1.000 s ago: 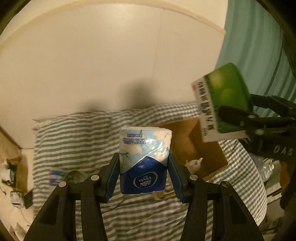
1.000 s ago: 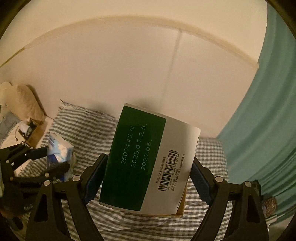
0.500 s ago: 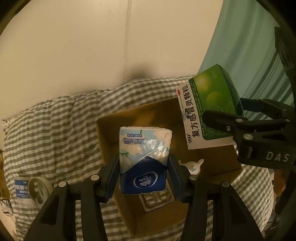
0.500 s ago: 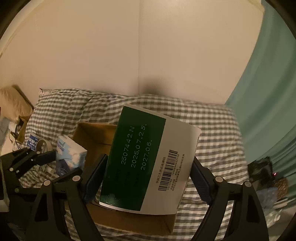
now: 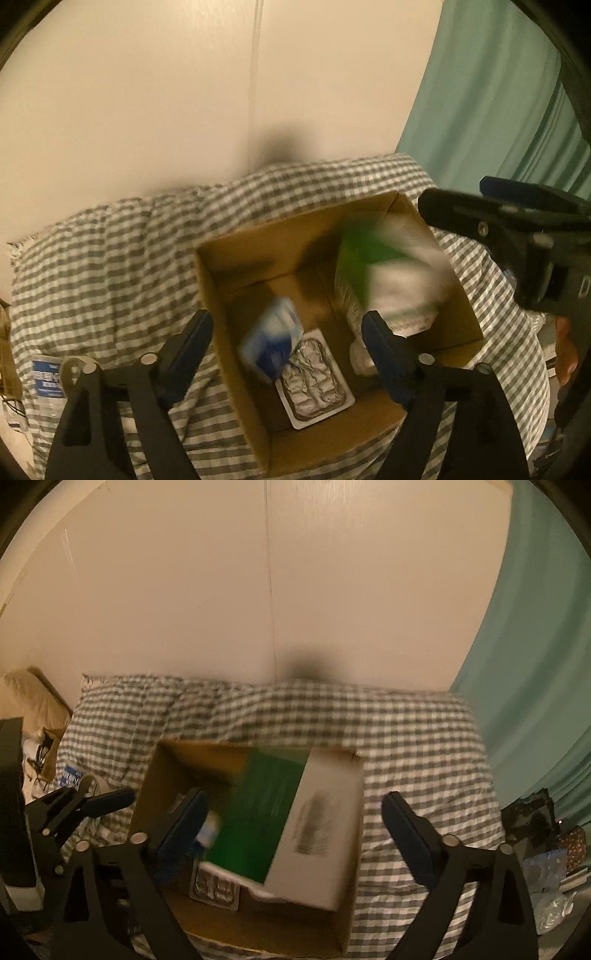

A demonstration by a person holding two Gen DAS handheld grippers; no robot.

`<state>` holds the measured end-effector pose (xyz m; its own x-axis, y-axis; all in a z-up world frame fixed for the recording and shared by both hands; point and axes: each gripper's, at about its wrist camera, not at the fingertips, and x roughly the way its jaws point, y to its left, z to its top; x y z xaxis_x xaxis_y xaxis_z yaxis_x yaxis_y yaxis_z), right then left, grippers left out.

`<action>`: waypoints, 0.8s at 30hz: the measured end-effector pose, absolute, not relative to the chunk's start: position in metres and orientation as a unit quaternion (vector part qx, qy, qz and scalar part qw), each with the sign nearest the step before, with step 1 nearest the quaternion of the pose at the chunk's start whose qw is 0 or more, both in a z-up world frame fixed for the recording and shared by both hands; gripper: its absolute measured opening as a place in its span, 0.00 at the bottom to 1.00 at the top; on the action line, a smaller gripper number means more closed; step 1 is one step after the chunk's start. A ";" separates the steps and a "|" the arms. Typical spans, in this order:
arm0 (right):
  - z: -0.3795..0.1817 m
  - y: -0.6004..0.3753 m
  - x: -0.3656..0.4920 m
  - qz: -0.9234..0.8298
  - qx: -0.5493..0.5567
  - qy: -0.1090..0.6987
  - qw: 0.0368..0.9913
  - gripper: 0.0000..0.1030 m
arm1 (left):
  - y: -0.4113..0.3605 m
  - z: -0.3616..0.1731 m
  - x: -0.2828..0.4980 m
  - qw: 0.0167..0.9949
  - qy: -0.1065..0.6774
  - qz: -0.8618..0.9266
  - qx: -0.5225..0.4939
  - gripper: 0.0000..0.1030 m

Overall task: Organize objects
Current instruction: 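Carry the medicine box and tissue pack into the cardboard box and release, then move both tools back over the remaining items on the bed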

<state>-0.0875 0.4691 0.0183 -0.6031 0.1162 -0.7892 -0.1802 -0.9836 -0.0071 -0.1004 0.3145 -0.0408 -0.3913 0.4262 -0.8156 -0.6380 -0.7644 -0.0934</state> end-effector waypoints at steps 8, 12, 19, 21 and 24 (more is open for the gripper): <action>0.069 0.452 -0.072 0.911 -0.400 0.032 0.093 0.97 | 0.273 0.004 -0.095 0.299 0.113 0.850 -0.420 0.89; 0.099 0.431 -0.059 0.916 -0.388 0.022 0.096 0.97 | 0.237 0.033 -0.086 0.287 0.108 0.865 -0.398 0.93; 0.145 0.372 -0.025 0.929 -0.358 -0.002 0.090 0.98 | 0.157 0.072 -0.082 0.257 0.101 0.892 -0.359 0.99; 0.153 0.354 -0.020 0.932 -0.352 -0.008 0.089 0.98 | 0.134 0.079 -0.079 0.246 0.097 0.900 -0.347 1.00; 0.159 0.324 -0.017 0.935 -0.346 -0.021 0.075 0.99 | 0.100 0.082 -0.078 0.226 0.093 0.911 -0.333 1.00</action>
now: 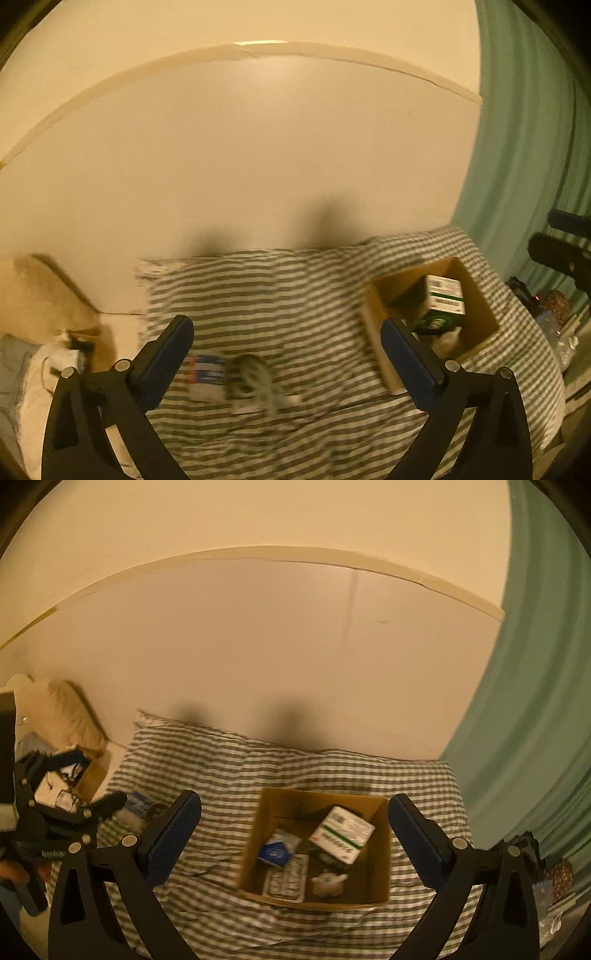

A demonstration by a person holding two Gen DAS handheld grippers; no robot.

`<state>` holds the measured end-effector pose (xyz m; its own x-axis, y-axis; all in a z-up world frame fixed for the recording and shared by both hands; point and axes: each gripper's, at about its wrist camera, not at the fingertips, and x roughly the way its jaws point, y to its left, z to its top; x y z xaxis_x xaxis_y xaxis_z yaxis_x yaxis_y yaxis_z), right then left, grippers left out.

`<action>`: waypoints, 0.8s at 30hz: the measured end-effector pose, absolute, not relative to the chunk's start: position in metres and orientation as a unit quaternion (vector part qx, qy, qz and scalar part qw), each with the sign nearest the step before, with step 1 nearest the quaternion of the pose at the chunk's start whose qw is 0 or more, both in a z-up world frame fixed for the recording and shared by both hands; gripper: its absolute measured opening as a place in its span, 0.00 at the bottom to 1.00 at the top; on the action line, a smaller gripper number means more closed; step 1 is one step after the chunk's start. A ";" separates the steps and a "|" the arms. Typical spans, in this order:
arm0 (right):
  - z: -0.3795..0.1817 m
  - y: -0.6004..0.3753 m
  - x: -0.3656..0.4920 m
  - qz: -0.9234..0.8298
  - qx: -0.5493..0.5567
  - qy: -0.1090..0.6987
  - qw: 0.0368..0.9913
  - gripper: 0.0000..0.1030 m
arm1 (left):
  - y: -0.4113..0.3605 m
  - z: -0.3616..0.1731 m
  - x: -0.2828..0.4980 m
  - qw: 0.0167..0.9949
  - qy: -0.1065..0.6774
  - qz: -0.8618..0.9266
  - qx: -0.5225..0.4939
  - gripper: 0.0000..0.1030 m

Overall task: Organize objects
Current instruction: 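Move both tools back over the remaining items on the bed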

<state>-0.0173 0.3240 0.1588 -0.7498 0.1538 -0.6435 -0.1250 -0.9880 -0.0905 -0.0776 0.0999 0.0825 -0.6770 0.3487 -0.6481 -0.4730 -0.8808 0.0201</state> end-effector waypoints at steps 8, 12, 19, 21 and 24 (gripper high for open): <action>0.139 0.250 -0.023 0.941 -0.336 -0.021 0.026 1.00 | 0.024 0.074 -0.072 0.181 0.072 0.936 -0.294 1.00; 0.113 0.229 -0.036 0.939 -0.342 -0.016 0.024 1.00 | 0.003 0.058 -0.075 0.174 0.066 0.937 -0.294 1.00; 0.057 0.196 -0.063 0.929 -0.368 -0.024 0.015 1.00 | -0.011 0.010 -0.088 0.155 0.088 0.933 -0.313 1.00; 0.039 0.186 -0.070 0.927 -0.374 -0.029 0.008 1.00 | -0.013 -0.011 -0.093 0.147 0.098 0.927 -0.332 1.00; 0.008 0.176 -0.083 0.919 -0.393 -0.027 -0.004 1.00 | -0.019 -0.039 -0.100 0.140 0.099 0.918 -0.359 1.00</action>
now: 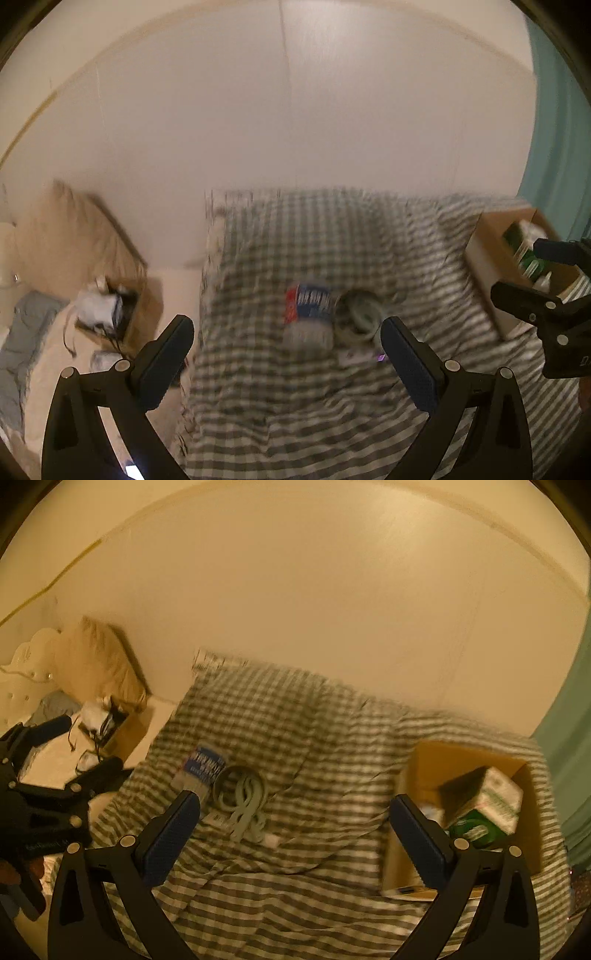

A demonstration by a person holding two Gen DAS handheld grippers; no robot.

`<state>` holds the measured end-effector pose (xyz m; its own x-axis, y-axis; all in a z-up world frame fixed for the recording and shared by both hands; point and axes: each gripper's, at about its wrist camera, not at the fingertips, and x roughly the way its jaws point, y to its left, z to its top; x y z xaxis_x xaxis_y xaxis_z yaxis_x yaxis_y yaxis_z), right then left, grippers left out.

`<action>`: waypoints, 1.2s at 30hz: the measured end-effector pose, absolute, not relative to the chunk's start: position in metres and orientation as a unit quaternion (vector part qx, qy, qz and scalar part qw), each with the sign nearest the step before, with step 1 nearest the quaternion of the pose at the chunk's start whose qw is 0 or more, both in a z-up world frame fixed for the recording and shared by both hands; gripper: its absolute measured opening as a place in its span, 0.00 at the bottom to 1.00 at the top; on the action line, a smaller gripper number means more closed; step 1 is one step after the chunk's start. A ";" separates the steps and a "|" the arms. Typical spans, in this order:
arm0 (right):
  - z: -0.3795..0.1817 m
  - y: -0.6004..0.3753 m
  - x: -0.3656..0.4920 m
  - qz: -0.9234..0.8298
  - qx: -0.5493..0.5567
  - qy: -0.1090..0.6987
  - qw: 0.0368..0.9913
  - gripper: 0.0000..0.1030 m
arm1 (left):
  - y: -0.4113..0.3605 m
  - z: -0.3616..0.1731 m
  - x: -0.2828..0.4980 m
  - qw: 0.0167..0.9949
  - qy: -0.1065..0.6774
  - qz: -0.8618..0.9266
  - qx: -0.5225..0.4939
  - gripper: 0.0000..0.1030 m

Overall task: Organize objects
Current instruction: 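Move both tools back over the remaining items on the bed, then grasp the clear blue-labelled jar with the left tool while the right tool grasps the green clips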

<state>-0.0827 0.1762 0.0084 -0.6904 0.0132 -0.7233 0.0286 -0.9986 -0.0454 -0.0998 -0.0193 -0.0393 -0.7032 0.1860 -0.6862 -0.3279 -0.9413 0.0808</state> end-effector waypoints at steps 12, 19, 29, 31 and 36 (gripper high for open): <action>-0.111 0.164 -0.135 -0.873 0.488 0.004 0.008 1.00 | -0.036 -0.107 -0.128 0.108 0.092 0.897 -0.419 1.00; -0.153 0.159 -0.167 -0.856 0.516 -0.004 0.025 0.94 | -0.035 -0.121 -0.144 0.110 0.114 0.892 -0.423 1.00; -0.167 0.159 -0.170 -0.852 0.517 -0.048 0.066 0.44 | -0.023 -0.135 -0.157 0.134 0.111 0.879 -0.444 1.00; -0.162 0.162 -0.164 -0.857 0.510 -0.045 0.060 0.33 | -0.020 -0.135 -0.161 0.137 0.093 0.878 -0.449 1.00; -0.139 0.176 -0.145 -0.869 0.489 -0.054 0.055 0.24 | -0.008 -0.142 -0.170 0.138 0.071 0.873 -0.462 1.00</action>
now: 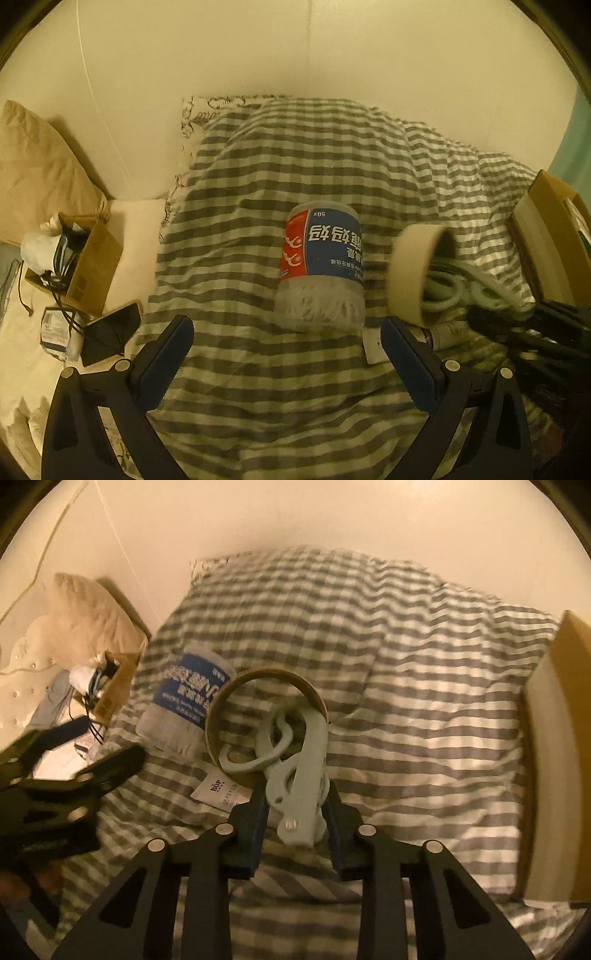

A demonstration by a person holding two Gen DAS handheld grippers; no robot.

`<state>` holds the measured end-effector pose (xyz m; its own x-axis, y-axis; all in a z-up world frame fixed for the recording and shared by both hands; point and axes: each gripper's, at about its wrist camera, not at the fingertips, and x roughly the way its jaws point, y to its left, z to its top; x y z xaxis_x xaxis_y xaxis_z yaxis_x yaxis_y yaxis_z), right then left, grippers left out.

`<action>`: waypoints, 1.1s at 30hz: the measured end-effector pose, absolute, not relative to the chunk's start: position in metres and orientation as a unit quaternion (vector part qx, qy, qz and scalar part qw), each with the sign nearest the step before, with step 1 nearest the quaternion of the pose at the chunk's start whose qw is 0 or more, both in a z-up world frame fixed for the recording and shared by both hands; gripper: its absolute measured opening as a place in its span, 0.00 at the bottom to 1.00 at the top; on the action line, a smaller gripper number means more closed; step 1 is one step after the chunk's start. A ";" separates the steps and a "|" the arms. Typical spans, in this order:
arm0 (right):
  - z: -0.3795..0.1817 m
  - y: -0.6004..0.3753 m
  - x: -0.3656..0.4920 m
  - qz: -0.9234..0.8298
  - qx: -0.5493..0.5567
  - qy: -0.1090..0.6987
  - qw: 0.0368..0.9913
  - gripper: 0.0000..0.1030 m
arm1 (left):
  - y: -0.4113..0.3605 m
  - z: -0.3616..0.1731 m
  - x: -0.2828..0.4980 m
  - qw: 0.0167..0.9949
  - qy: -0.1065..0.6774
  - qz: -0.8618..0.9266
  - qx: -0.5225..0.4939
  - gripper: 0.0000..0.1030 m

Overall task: Organize objects
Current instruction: 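Grasp the clear blue-labelled jar with the left tool while the right tool grasps the green clips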

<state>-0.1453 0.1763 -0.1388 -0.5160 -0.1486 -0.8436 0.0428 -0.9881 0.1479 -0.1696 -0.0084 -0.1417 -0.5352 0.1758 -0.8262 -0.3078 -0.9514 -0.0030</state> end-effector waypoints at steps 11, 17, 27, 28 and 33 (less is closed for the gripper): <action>-0.101 0.178 -0.132 -0.887 0.457 -0.041 0.058 0.12 | 0.013 -0.161 -0.192 0.140 0.073 0.861 -0.483 1.00; -0.094 0.179 -0.130 -0.890 0.450 -0.042 0.068 0.12 | 0.023 -0.171 -0.205 0.163 0.052 0.855 -0.490 0.78; -0.089 0.186 -0.127 -0.892 0.444 -0.043 0.072 0.12 | 0.017 -0.161 -0.184 0.149 0.069 0.857 -0.488 0.63; -0.088 0.186 -0.125 -0.892 0.444 -0.044 0.071 0.12 | 0.016 -0.156 -0.179 0.148 0.069 0.859 -0.486 0.63; -0.072 0.188 -0.115 -0.897 0.435 -0.040 0.067 0.11 | 0.011 -0.129 -0.157 0.151 0.050 0.862 -0.481 0.63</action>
